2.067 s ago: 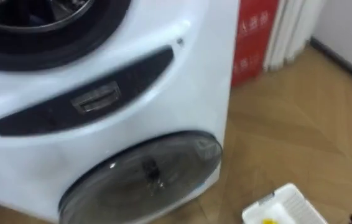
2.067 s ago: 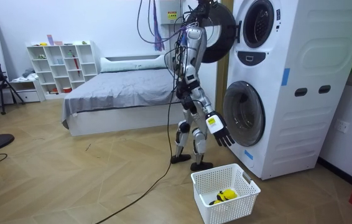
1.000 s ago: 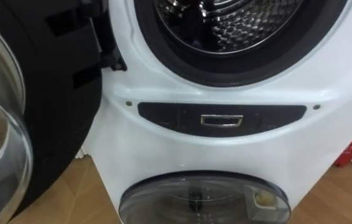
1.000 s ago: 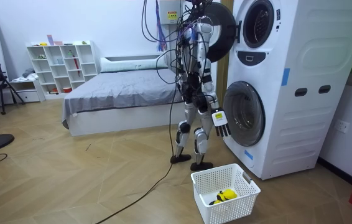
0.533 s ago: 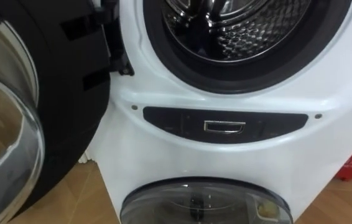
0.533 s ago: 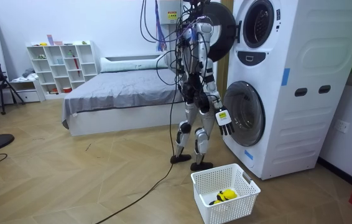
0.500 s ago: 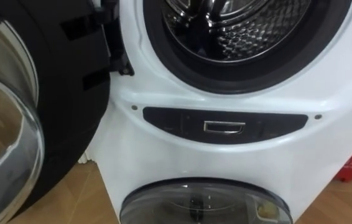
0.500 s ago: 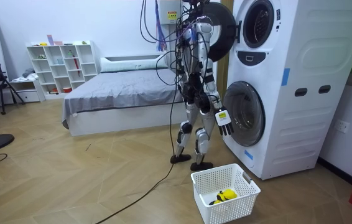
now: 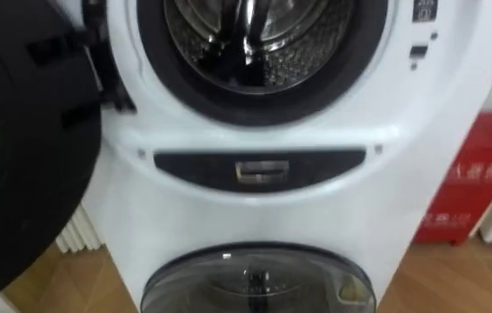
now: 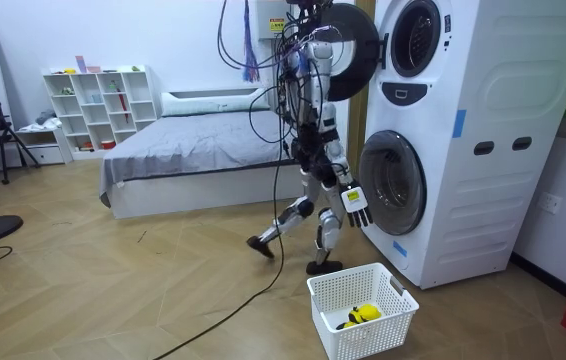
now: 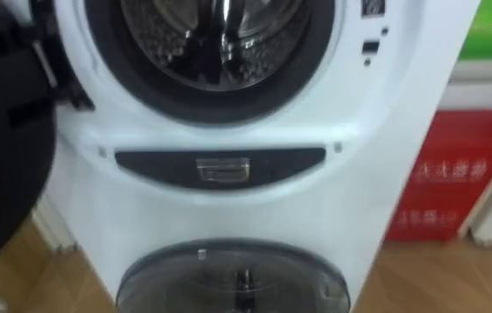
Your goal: Pick clothes from washing machine
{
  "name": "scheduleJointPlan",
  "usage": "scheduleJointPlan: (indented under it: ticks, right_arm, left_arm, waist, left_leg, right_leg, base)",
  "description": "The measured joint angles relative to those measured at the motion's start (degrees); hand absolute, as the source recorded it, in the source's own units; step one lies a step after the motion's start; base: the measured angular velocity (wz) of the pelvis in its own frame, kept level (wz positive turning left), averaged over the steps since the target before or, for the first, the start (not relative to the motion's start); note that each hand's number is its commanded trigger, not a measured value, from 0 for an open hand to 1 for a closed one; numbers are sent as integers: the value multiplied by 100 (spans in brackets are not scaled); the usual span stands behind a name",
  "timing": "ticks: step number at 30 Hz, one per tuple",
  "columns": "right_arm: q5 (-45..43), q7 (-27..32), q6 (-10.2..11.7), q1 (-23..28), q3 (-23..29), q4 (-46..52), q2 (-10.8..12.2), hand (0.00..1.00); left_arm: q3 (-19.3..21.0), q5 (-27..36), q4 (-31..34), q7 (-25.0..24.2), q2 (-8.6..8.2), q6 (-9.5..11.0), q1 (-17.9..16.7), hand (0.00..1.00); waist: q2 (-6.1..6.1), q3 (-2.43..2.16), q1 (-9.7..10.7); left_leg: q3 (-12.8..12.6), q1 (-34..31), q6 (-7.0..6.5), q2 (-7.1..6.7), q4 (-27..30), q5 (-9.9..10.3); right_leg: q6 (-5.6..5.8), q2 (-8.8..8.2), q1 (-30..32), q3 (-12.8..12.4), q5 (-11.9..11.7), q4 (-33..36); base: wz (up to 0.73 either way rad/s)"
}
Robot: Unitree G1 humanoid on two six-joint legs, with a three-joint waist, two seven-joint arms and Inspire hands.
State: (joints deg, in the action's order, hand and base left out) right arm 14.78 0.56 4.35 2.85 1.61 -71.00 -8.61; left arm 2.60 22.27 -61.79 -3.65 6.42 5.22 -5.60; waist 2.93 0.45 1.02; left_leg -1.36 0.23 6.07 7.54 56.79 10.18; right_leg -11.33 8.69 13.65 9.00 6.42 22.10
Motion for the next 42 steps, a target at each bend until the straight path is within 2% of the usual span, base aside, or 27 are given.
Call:
scheduleJointPlan:
  ticks: [1, 2, 4, 5, 6, 8, 9, 10, 11, 12, 13, 14, 16, 17, 18, 19, 20, 21, 22, 23, 25, 28, 31, 35, 38, 41, 42]
  right_arm:
    - [0, 9, 15, -67, 7, 2, -11, 0]
    - [16, 49, 70, -189, 34, 5, -25, 0]
    - [36, 129, 116, -371, 36, 0, -27, 0]
    - [36, 135, 125, -425, 36, 13, -34, 0]
    - [43, 142, 176, -453, 34, 106, -50, 0]
    - [50, 172, 208, -427, 18, 197, -52, 0]
    - [72, 197, 191, -391, 17, 240, -58, 0]
    - [93, 216, 174, -355, 17, 259, -71, 0]
    - [112, 226, 158, -335, 11, 282, -56, 0]
    - [155, 219, 109, -260, 12, 358, -58, 0]
    - [187, 220, 96, -190, 44, 365, -62, 0]
    - [272, 225, 62, -21, 70, 374, -62, 0]
    - [364, 196, 16, 321, 145, 364, -77, 0]
    - [367, 192, 14, 372, 184, 347, -83, 0]
    - [367, 189, 20, 407, 216, 326, -78, 0]
    - [367, 188, 43, 345, 206, 308, -74, 0]
    - [368, 182, 113, 196, 203, 294, -90, 0]
    - [358, 193, 198, 161, 203, 336, -35, 0]
    - [367, 163, 212, 160, 184, 383, 68, 0]
    - [372, 129, 218, 147, 182, 388, 87, 0]
    - [421, 119, 264, 159, 180, 344, 80, 0]
    - [478, 91, 264, 240, 185, 310, 73, 0]
    - [496, 57, 256, 314, 206, 249, 75, 0]
    - [498, 68, 257, 259, 325, 323, 62, 0]
    - [410, 46, 259, 207, 437, 362, -57, 0]
    - [284, -20, 261, 172, 595, 413, -133, 0]
    - [222, -21, 261, 181, 669, 470, -149, 0]
  left_arm:
    - [-22, -1, 0, -14, -14, -4, 81, 0]
    - [-118, 3, 0, -34, -20, -16, 248, 0]
    - [-334, -22, 4, -35, -15, -17, 513, 0]
    - [-345, -58, 5, -39, -25, -18, 532, 0]
    - [-353, -113, 6, -49, -52, -16, 571, 0]
    - [-357, -151, -27, -50, -53, -2, 560, 0]
    - [-358, -141, -86, -52, -45, 8, 535, 0]
    - [-386, -72, -190, -52, -38, 11, 502, 0]
    - [-395, 32, -225, -55, -23, 11, 463, 0]
    - [-385, 219, -311, -67, -19, 9, 282, 0]
    - [-390, 247, -399, -67, -30, 2, 194, 0]
    - [-393, 254, -464, -67, -23, 3, 39, 0]
    - [-394, 236, -469, -67, 9, 8, -60, 0]
    - [-392, 216, -463, -67, 13, 7, -94, 0]
    - [-327, 192, -460, -88, 51, -10, -201, 0]
    - [-263, 193, -457, -95, 75, -35, -259, 0]
    - [-137, 237, -501, -111, 32, -133, -426, 0]
    - [93, 285, -511, -155, 37, -174, -569, 0]
    - [403, 302, -526, -157, 79, -165, -621, 0]
    - [504, 303, -538, -157, 94, -152, -623, 0]
    - [634, 535, -559, -157, 99, -84, -661, 0]
    - [739, 712, -557, -156, 85, -66, -714, 0]
    - [799, 758, -546, -156, 81, -57, -728, 0]
    - [947, 763, -543, -157, 75, -55, -607, 0]
    - [1189, 1169, -523, -152, 96, -54, -437, 0]
    - [1339, 1596, -326, -104, 243, -62, -333, 0]
    - [1443, 1749, -253, -77, 366, -83, -212, 0]
  waist:
    - [53, 10, 15]
    - [126, 56, 75]
    - [151, 64, 77]
    - [164, 57, 78]
    - [167, 56, 90]
    - [132, 28, 88]
    - [107, 11, 88]
    - [74, 13, 130]
    - [11, -6, 120]
    - [16, 24, 143]
    - [78, 26, 180]
    - [138, -15, 196]
    - [44, -27, 187]
    - [-51, -39, 160]
    - [-261, -97, 74]
    - [-346, -78, -31]
    - [-218, -53, -116]
    - [-154, -69, -163]
    - [-220, -91, -244]
    - [-241, -76, -298]
    - [-246, -80, -316]
    - [-350, -60, -395]
    - [-337, -52, -393]
    - [-282, -51, -389]
    - [-190, -37, -418]
    - [-149, -29, -416]
    - [-144, -2, -424]
  left_leg:
    - [88, 90, -2, -37, -233, 123]
    - [249, 229, 7, -67, -672, 405]
    - [339, 531, -113, -130, -1839, 1252]
    - [320, 561, -143, -148, -2087, 1391]
    - [292, 625, -283, -239, -2596, 1561]
    - [292, 733, -451, -432, -3287, 1637]
    - [277, 737, -595, -593, -3583, 1643]
    - [201, 694, -728, -761, -3681, 1655]
    - [67, 642, -848, -855, -3652, 1563]
    - [-122, 544, -943, -834, -3535, 1529]
    - [-133, 535, -981, -820, -3486, 1506]
    - [-313, 532, -1100, -752, -3529, 1419]
    - [-1002, 505, -766, -420, -3751, 1112]
    - [-1120, 518, -696, -424, -3817, 1043]
    - [-1322, 467, -492, -531, -3808, 932]
    - [-1361, 386, -429, -611, -3700, 896]
    - [-1225, 183, -430, -610, -3440, 904]
    - [-965, 145, -508, -624, -3526, 851]
    - [-841, 180, -518, -613, -3756, 729]
    - [-779, 206, -502, -608, -3861, 655]
    - [-810, 251, -513, -490, -4110, 538]
    - [-967, 330, -506, -335, -4154, 536]
    - [-970, 341, -461, -235, -4153, 578]
    - [-949, 357, -434, -216, -4224, 564]
    - [-939, 369, -432, -225, -4284, 561]
    - [-930, 417, -420, -240, -4375, 532]
    - [-929, 458, -417, -240, -4418, 519]
  right_leg:
    - [0, -2, 105, 60, -33, 30]
    - [-3, -7, 302, 221, -131, 40]
    - [12, -49, 682, 309, -416, -2]
    - [28, -76, 747, 324, -528, -73]
    - [57, -144, 815, 331, -813, -308]
    - [206, -279, 819, 292, -1231, -699]
    - [340, -389, 791, 195, -1546, -995]
    - [700, -503, 707, 139, -1863, -1315]
    - [976, -582, 659, 46, -1999, -1470]
    - [1098, -688, 669, -18, -1898, -1179]
    - [915, -741, 668, -65, -1663, -671]
    - [827, -844, 645, -167, -917, 254]
    - [1175, -1331, 200, -568, 579, 1923]
    - [1352, -1470, -5, -689, 871, 2067]
    - [1528, -1705, -339, -923, 1395, 2018]
    - [1594, -1766, -384, -992, 1609, 1811]
    - [1493, -1634, -417, -1106, 1685, 1508]
    - [1409, -1447, -500, -1144, 1479, 1171]
    - [1294, -1264, -548, -1205, 1259, 817]
    - [1282, -1184, -592, -1205, 1112, 625]
    - [1242, -1047, -826, -1131, 591, -55]
    - [1230, -1022, -1025, -651, 314, -405]
    - [1171, -928, -1127, -523, 212, -667]
    - [1161, -891, -1101, -519, 206, -757]
    - [1162, -888, -1073, -512, 206, -817]
    - [1170, -890, -1093, -513, 211, -851]
    - [1169, -883, -1118, -526, 213, -860]
  base:
    - [30]
    - [43]
    - [31]
    - [11]
    - [12]
    - [11]
    - [17]
    - [7]
    - [-5]
    - [-8]
    - [9]
    - [52]
    - [113]
    - [104]
    - [37]
    - [-13]
    - [-53]
    - [-65]
    - [-55]
    - [-56]
    - [-37]
    - [-35]
    - [-12]
    - [-2]
    - [0]
    - [0]
    - [0]
